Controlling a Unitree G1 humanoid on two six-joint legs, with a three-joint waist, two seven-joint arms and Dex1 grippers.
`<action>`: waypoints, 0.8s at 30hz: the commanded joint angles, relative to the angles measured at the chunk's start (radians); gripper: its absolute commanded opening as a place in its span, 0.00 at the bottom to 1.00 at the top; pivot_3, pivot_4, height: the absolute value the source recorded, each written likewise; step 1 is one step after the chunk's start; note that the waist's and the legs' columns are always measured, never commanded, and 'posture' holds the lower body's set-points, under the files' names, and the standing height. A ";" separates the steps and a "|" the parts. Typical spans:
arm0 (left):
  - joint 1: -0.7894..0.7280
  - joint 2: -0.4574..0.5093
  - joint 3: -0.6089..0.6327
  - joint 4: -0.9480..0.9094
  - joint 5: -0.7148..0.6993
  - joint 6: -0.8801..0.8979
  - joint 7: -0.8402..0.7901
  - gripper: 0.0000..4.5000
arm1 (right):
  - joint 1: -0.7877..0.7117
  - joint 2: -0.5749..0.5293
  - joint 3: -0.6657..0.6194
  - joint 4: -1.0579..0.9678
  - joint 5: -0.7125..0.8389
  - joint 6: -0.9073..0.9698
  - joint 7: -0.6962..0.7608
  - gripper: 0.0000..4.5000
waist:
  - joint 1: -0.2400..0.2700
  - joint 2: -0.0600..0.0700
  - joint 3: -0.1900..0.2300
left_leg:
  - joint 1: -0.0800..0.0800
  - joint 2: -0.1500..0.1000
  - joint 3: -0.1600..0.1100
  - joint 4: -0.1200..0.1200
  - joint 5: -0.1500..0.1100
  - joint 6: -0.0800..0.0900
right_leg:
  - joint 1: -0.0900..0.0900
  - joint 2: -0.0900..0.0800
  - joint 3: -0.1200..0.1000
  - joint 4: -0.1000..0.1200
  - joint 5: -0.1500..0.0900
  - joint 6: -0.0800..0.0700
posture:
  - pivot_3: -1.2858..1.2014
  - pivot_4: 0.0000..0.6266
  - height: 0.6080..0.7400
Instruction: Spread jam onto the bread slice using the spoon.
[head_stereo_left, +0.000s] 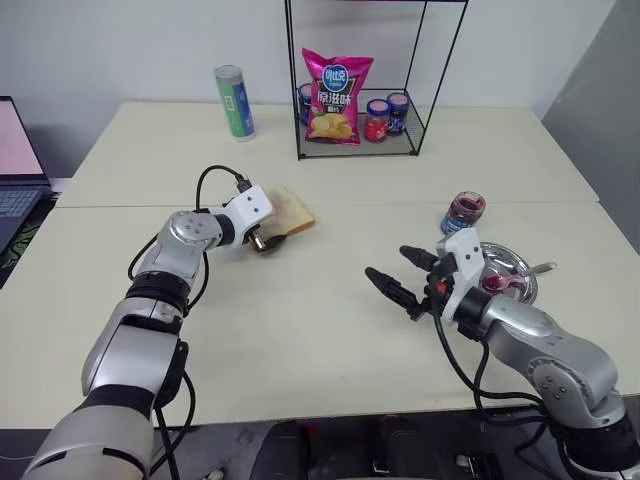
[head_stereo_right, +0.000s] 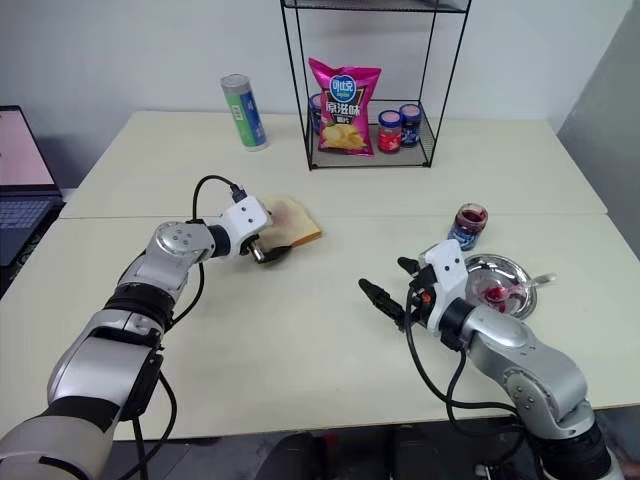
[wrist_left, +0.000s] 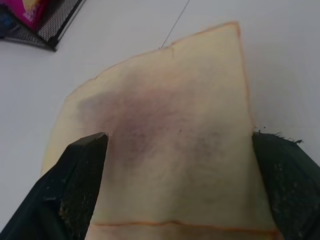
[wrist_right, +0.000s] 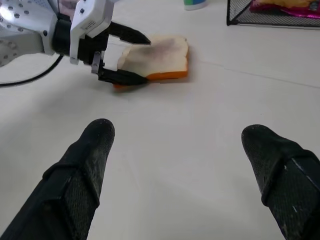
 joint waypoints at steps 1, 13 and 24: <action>-0.033 0.003 0.038 0.034 -0.016 -0.040 -0.014 0.87 | -0.022 0.028 0.007 0.029 -0.073 -0.050 0.011 1.00 | 0.000 0.000 0.000 | -0.001 0.000 -0.001 0.001 0.000 0.000 | 0.000 0.000 -0.002 0.000 0.000 0.000 | 0.52 0.24 1.00; 0.003 -0.104 0.086 -0.085 -0.085 -0.003 -0.096 0.28 | -0.002 0.047 -0.113 0.035 -0.061 -0.042 0.065 1.00 | 0.007 0.000 0.000 | -0.003 -0.001 -0.006 0.004 0.000 0.000 | 0.001 -0.001 -0.009 0.002 0.002 -0.002 | 0.52 0.24 1.00; 0.120 -0.132 0.065 -0.620 -0.210 0.240 -0.233 0.01 | 0.079 -0.001 -0.224 -0.045 -0.054 0.004 0.046 1.00 | 0.004 0.001 0.000 | -0.003 0.000 -0.007 0.005 0.000 0.000 | 0.001 -0.001 -0.007 0.004 0.002 -0.002 | 0.52 0.24 1.00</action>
